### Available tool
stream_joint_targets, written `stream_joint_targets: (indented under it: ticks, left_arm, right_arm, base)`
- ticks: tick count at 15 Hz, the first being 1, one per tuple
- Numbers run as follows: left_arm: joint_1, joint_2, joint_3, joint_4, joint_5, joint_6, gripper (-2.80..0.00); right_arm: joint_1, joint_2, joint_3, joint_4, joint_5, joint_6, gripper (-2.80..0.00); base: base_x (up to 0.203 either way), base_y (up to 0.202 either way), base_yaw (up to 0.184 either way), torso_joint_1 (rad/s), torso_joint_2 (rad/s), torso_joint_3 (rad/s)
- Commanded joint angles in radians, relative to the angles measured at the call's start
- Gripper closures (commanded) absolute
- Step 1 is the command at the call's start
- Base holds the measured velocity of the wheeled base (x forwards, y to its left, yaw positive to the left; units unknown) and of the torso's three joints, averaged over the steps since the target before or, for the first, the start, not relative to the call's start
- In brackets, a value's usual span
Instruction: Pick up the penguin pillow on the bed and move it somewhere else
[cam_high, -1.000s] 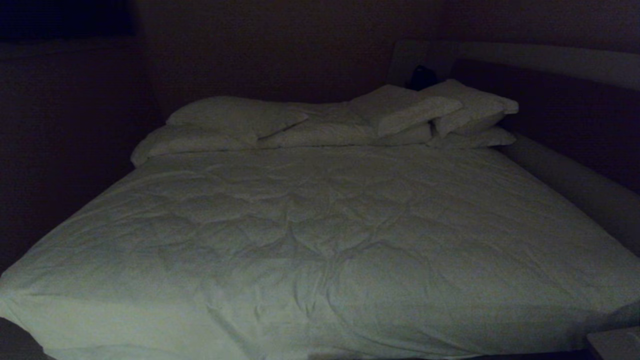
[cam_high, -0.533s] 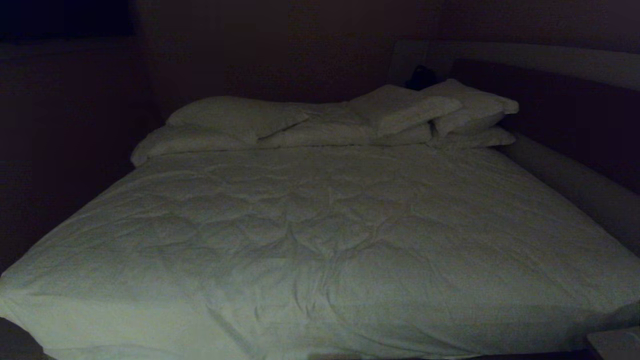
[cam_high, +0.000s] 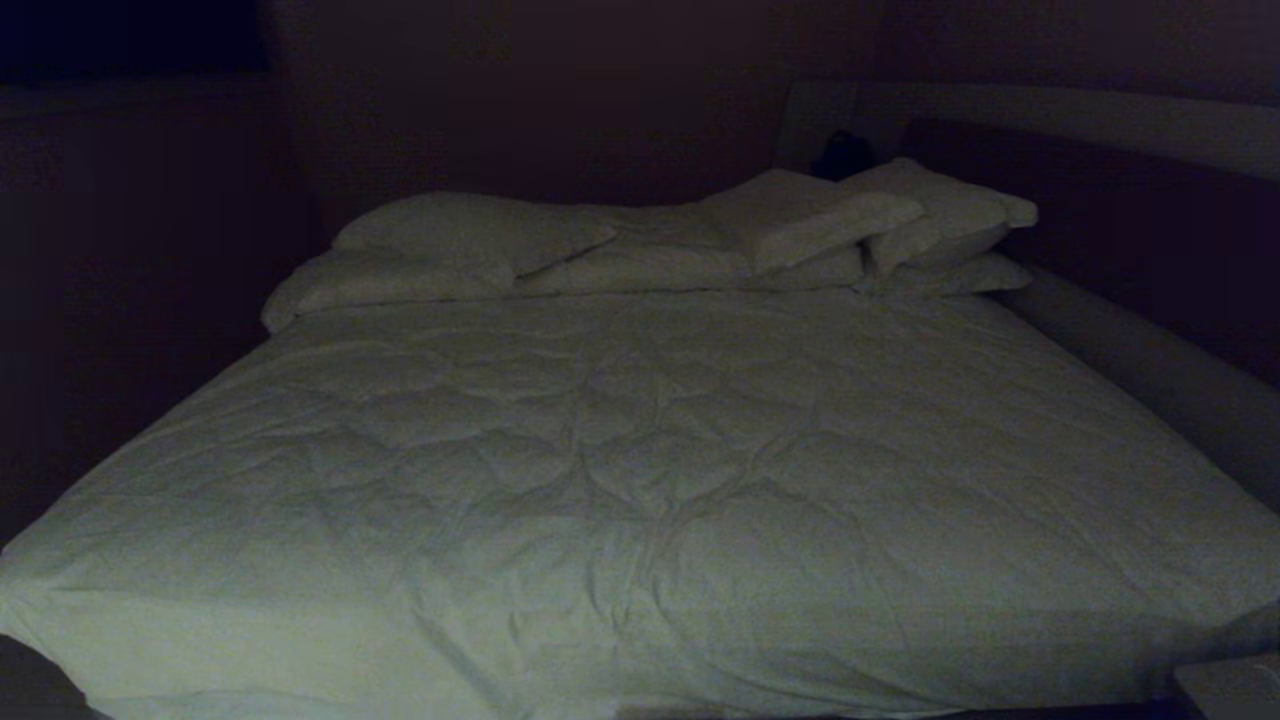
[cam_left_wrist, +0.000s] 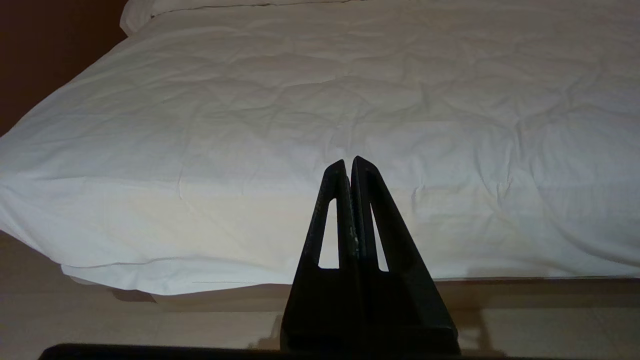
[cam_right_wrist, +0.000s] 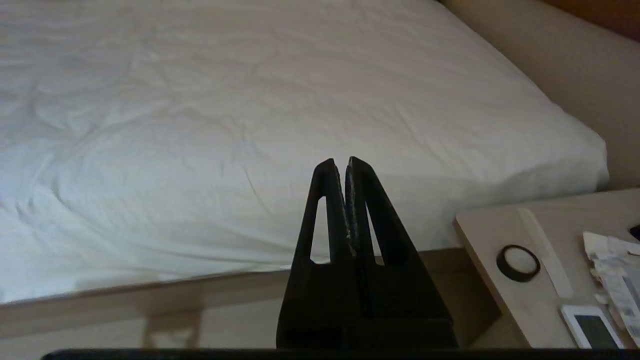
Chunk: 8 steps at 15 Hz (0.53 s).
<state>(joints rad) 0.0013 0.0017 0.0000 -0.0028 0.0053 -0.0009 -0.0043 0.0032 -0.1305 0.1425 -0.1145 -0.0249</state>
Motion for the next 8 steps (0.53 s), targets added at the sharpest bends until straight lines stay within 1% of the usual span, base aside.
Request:
stream_joint_targets:
  ticks: [1,5,8]
  left_arm:
    - [0.0,0.0,0.0,0.0,0.0,0.0,0.0]
    - [0.0,0.0,0.0,0.0,0.001,-0.001,0.0]
    - [0.0,0.0,0.0,0.0,-0.001,-0.001,0.0]
  right_arm:
    - [0.0,-0.002,0.017,-0.015,0.001,0.001,0.0]
    - [0.0,-0.002,0.061,-0.052,0.005,0.001,0.0]
    - [0.001,-0.002,0.07,-0.08,0.024,0.002,0.0]
  base:
    - [0.0,0.0,0.0,0.0,0.0,0.0]
    - [0.0,0.0,0.0,0.0,0.0,0.0]
    - [0.0,0.0,0.0,0.0,0.0,0.0]
